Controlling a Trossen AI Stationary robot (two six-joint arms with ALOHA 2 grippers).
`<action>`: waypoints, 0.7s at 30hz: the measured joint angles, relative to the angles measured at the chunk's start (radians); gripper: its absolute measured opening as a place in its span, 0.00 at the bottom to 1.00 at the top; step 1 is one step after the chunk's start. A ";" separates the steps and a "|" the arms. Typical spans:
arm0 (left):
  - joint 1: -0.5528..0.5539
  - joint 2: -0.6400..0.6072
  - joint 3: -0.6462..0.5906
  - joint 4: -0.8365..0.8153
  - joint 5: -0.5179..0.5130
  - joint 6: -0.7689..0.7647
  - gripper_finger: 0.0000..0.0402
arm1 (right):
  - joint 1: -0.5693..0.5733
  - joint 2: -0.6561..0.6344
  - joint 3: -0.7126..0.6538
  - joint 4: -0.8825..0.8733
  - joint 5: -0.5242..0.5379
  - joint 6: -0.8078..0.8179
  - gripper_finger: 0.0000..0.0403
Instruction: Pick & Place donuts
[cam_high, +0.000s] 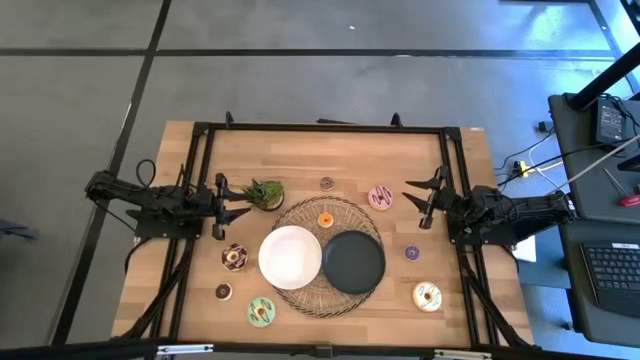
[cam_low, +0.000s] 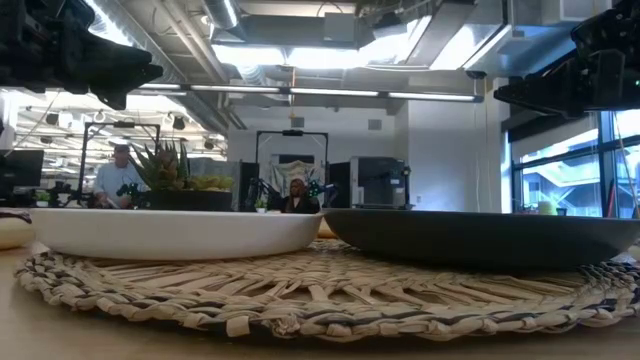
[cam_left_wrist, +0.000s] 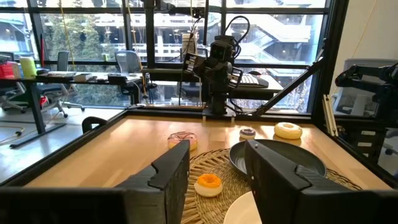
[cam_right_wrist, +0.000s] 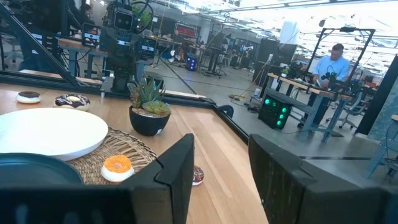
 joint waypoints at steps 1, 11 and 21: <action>0.000 0.000 0.000 0.000 0.000 0.000 0.37 | 0.000 0.000 0.000 0.000 0.000 0.000 0.38; 0.000 0.000 0.000 0.000 0.000 0.000 0.37 | 0.000 0.000 0.000 0.000 0.000 0.000 0.38; 0.000 0.000 0.000 0.000 0.000 0.000 0.38 | 0.000 0.000 0.000 0.000 0.000 0.008 0.38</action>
